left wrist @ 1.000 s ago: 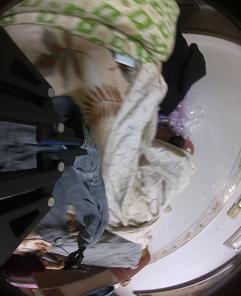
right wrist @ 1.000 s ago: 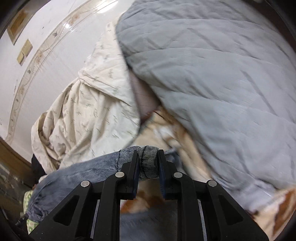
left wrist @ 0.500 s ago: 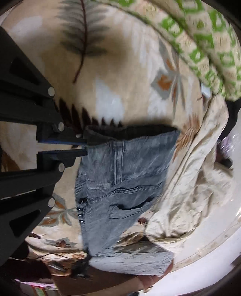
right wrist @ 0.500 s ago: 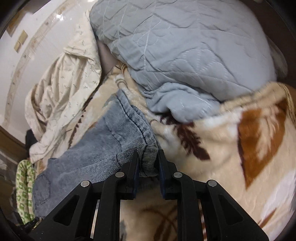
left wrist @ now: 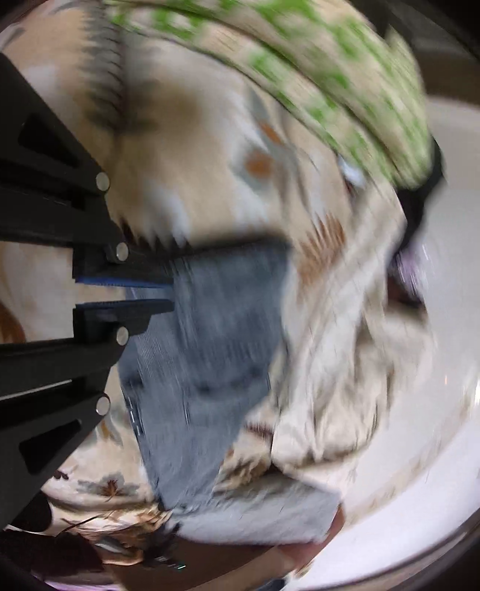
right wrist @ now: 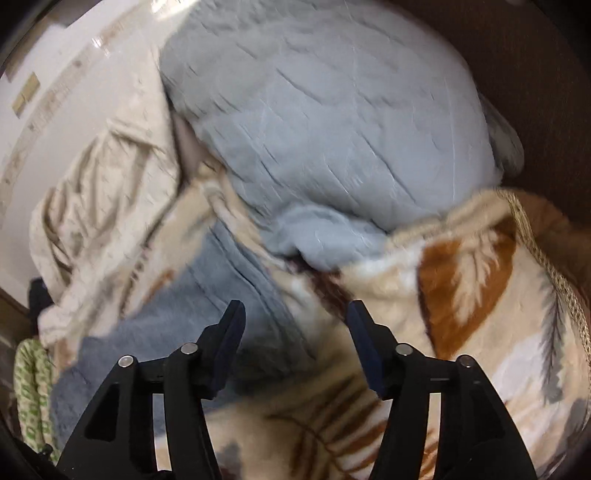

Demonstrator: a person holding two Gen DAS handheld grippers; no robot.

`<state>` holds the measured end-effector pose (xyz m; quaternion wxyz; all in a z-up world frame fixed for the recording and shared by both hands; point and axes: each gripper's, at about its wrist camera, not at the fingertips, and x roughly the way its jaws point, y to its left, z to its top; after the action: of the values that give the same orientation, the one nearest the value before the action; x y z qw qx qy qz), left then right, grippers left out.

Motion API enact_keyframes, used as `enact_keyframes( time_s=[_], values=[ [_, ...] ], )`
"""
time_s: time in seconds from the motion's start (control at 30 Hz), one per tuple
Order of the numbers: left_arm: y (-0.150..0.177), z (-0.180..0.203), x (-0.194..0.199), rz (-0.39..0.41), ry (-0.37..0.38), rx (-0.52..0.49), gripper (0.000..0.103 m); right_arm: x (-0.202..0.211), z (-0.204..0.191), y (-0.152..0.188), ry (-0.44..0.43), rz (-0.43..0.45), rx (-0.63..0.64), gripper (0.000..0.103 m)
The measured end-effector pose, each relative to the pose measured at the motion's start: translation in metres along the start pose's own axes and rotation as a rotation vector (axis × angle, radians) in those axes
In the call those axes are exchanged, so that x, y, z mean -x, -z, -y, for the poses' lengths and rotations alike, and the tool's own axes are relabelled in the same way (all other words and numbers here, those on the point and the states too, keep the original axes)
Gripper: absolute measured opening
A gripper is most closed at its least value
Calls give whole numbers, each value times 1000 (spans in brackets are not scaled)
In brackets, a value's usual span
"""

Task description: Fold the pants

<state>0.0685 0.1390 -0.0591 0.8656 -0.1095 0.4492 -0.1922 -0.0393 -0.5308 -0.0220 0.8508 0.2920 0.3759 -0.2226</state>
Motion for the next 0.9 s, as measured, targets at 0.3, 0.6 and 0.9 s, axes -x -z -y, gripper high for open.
enact_keyframes(
  time_s=[0.3, 0.6, 0.9],
  values=[
    [-12, 124, -90, -77, 137, -162, 35, -33, -63, 13, -150, -65, 103, 57],
    [18, 145, -142, -237, 127, -228, 35, -52, -99, 46, -28, -95, 352, 51],
    [28, 139, -136, -315, 137, -267, 28, -42, -136, 83, -170, -170, 441, 51]
  ],
)
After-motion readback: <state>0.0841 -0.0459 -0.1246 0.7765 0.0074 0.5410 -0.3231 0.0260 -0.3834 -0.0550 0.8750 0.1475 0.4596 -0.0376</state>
